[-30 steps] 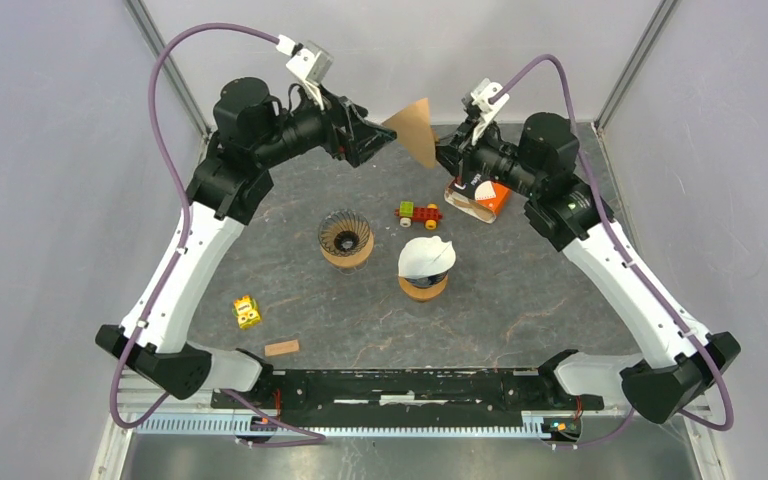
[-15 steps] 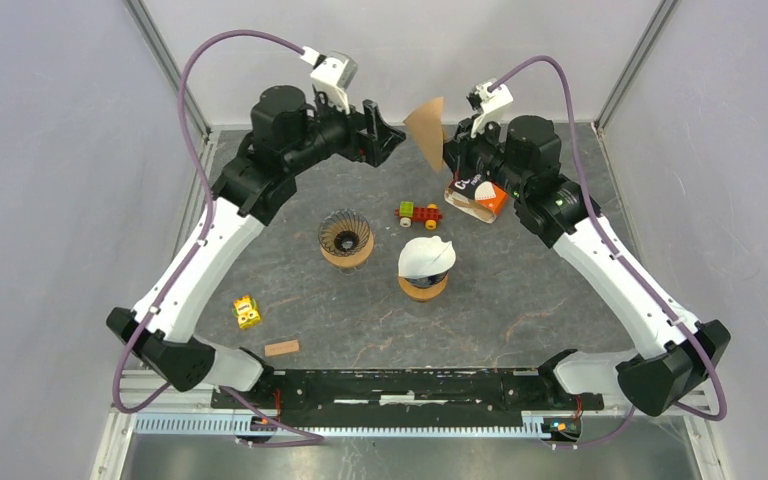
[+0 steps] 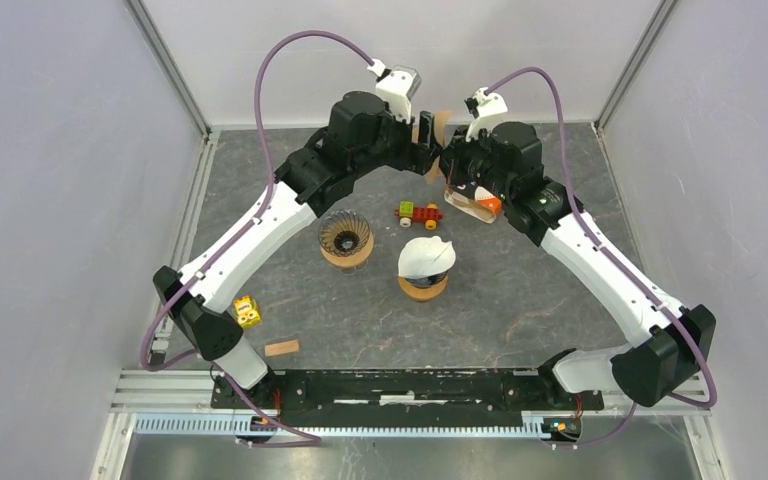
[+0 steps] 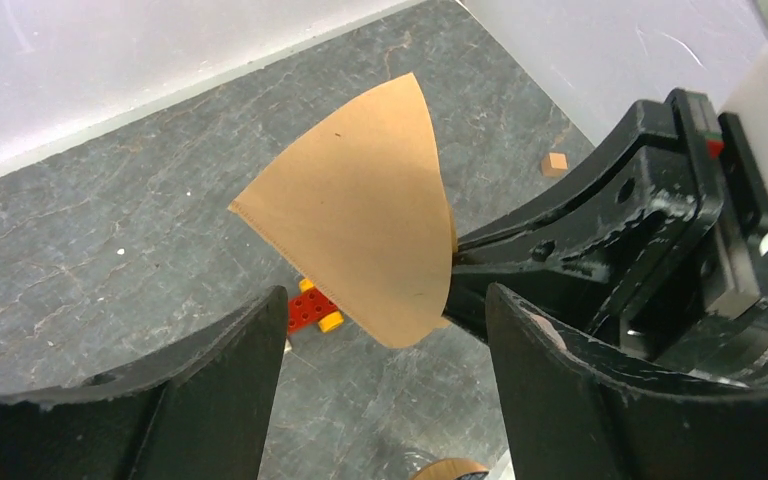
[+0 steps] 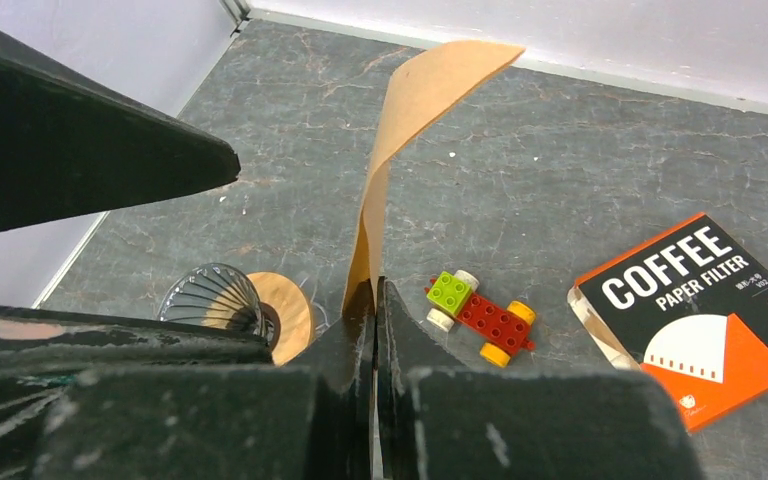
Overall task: Place the coffee filter in the dripper
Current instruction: Place the coffee filter in the coffee dripper.
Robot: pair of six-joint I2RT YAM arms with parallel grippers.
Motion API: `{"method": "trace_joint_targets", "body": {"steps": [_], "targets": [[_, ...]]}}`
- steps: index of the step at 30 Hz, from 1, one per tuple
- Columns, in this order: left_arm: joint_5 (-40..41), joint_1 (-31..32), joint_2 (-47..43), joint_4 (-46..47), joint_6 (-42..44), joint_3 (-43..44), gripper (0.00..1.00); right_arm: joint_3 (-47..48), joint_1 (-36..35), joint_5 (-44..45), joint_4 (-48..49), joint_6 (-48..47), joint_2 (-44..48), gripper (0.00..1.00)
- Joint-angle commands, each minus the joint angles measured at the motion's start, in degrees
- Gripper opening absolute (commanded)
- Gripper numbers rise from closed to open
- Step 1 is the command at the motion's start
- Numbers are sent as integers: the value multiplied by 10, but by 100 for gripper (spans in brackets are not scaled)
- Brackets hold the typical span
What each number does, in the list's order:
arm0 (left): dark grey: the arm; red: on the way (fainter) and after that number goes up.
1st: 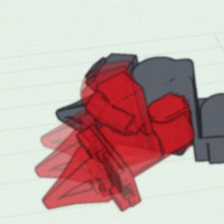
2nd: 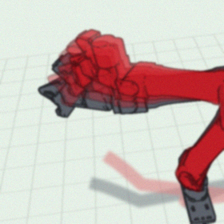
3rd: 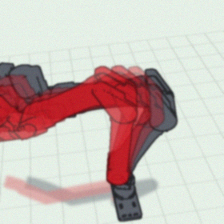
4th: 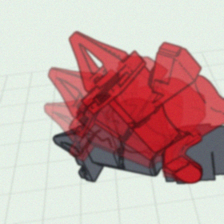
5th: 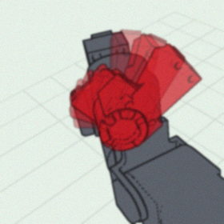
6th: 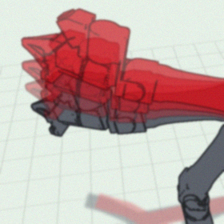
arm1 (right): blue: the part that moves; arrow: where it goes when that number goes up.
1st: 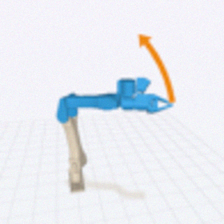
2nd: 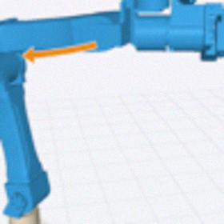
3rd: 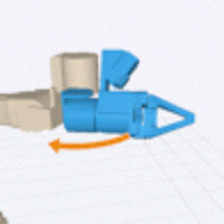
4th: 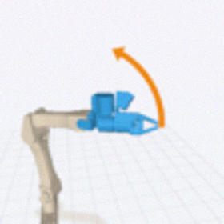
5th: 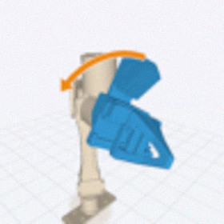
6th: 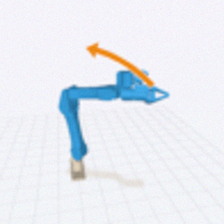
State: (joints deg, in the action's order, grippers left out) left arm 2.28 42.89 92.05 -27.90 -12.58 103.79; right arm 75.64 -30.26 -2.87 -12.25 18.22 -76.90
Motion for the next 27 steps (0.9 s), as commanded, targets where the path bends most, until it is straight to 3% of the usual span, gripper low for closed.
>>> {"method": "trace_joint_targets", "body": {"steps": [1, 7, 27], "targets": [[71, 17, 13, -4, -10, 57, 79, 0, 0, 24, 28, 20, 0, 0], [105, 26, 30, -5, -2, 73, 78, -2, -1, 25, 26, 24, 1, 0], [91, 31, 54, 7, 0, 72, 79, -20, 0, 37, 37, 24, 10, 0]]}}
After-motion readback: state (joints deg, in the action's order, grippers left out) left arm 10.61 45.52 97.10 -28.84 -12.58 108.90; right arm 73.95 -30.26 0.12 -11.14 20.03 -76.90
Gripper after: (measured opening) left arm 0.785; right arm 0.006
